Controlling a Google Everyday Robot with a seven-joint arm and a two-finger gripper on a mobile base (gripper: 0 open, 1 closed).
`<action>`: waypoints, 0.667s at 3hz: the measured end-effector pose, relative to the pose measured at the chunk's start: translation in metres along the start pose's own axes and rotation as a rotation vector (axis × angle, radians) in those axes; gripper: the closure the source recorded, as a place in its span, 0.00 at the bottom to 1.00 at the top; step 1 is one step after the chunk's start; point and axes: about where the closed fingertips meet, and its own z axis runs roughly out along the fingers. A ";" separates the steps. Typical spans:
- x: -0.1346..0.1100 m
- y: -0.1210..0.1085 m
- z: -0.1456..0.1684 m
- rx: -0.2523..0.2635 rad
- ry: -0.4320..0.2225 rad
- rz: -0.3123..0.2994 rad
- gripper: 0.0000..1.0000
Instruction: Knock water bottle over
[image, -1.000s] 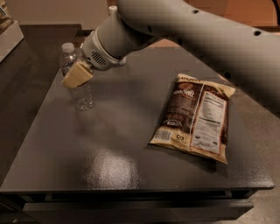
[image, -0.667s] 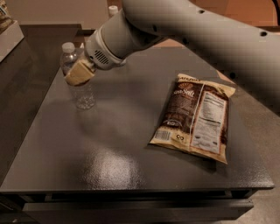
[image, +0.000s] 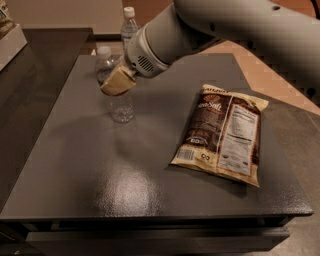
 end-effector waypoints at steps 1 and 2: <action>0.024 -0.008 -0.024 0.042 0.113 -0.092 1.00; 0.043 -0.012 -0.041 0.081 0.243 -0.216 1.00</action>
Offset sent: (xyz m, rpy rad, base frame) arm -0.0009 -0.0969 -0.0083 -0.5108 -0.2403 0.0791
